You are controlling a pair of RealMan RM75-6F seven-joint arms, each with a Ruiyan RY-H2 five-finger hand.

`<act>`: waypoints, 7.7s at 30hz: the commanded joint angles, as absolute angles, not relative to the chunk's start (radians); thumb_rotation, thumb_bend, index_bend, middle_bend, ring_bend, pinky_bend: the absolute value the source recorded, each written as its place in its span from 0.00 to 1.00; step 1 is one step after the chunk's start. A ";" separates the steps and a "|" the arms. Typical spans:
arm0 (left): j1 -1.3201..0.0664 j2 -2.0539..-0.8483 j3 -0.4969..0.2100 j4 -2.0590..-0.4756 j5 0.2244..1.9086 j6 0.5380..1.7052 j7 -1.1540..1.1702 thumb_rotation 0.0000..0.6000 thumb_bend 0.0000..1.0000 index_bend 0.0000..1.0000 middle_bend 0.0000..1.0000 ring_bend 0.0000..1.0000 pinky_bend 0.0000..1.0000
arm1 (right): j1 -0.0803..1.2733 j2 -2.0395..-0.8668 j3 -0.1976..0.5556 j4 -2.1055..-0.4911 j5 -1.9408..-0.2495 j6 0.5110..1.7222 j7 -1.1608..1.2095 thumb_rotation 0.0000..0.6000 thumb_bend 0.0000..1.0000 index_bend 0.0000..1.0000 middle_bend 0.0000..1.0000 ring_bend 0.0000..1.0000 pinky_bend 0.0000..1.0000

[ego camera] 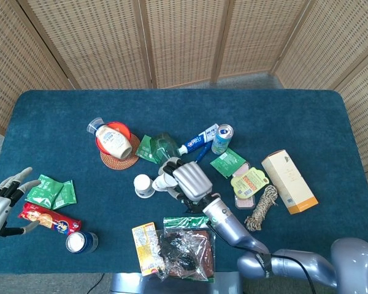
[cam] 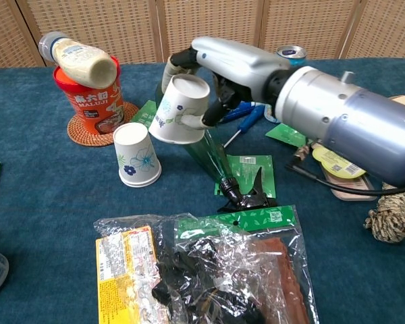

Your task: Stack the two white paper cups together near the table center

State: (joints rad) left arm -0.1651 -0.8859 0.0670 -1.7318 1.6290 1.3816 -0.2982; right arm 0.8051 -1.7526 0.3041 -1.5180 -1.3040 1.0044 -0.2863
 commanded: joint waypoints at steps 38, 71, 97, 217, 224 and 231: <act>-0.162 -0.865 0.064 -1.716 1.637 1.392 -0.365 1.00 0.23 0.17 0.00 0.00 0.09 | 0.999 -1.886 0.350 -1.458 -1.129 0.983 -0.500 1.00 0.45 0.38 0.34 0.24 0.65; -0.161 -0.859 0.064 -1.709 1.640 1.393 -0.385 1.00 0.23 0.17 0.00 0.00 0.09 | 1.035 -1.888 0.340 -1.441 -1.097 1.000 -0.523 1.00 0.42 0.37 0.33 0.24 0.65; -0.159 -0.854 0.063 -1.704 1.643 1.399 -0.399 1.00 0.23 0.17 0.00 0.00 0.09 | 1.034 -1.875 0.329 -1.490 -1.078 1.027 -0.550 1.00 0.34 0.18 0.28 0.21 0.65; -0.123 -0.981 0.042 -1.728 1.562 1.403 -0.073 1.00 0.23 0.17 0.00 0.00 0.09 | 0.256 -1.386 0.004 -1.191 -1.452 1.578 0.160 1.00 0.07 0.13 0.00 0.00 0.28; -0.125 -0.984 0.027 -1.704 1.527 1.394 -0.051 1.00 0.23 0.17 0.00 0.00 0.10 | 0.214 -1.392 0.004 -1.173 -1.440 1.556 0.129 1.00 0.07 0.13 0.00 0.00 0.27; -0.118 -1.004 0.010 -1.686 1.508 1.415 -0.008 1.00 0.23 0.16 0.00 0.00 0.10 | 0.206 -1.373 0.033 -1.196 -1.423 1.529 0.055 1.00 0.07 0.13 0.00 0.00 0.20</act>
